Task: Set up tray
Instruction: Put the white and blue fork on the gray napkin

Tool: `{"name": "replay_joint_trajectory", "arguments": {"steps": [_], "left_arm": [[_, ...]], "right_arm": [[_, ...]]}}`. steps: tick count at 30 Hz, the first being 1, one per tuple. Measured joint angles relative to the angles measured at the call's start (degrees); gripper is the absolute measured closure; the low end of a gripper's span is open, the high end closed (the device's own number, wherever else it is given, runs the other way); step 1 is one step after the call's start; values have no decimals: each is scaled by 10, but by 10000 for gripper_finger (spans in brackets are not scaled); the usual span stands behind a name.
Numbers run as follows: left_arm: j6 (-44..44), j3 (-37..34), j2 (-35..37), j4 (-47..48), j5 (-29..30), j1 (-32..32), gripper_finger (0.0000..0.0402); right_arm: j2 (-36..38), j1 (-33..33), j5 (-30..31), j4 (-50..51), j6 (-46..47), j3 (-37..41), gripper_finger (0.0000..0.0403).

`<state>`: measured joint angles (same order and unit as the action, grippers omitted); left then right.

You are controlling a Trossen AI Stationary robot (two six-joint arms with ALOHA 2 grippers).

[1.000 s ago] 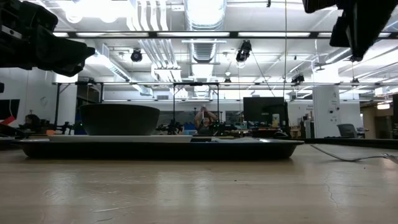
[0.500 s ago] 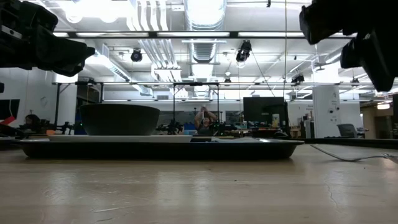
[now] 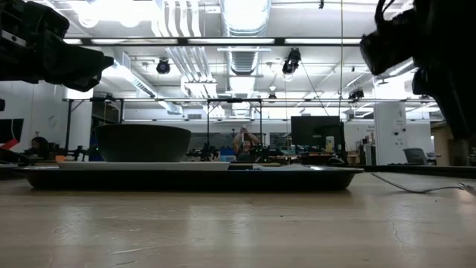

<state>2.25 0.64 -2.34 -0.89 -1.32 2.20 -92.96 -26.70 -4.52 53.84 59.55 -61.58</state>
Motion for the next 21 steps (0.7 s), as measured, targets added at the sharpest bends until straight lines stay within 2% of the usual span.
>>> {"name": "replay_joint_trajectory", "arguments": {"steps": [9, 16, 21], "left_arm": [[0, 0, 0, 0, 0, 0, 337], [0, 0, 0, 0, 0, 0, 337], [0, 0, 0, 0, 0, 0, 337]], "right_arm": [[-25, -6, 9, 2, 2, 24, 177], [39, -7, 32, -24, 33, 90, 177], [83, -7, 32, -111, 50, 145, 177]]}}
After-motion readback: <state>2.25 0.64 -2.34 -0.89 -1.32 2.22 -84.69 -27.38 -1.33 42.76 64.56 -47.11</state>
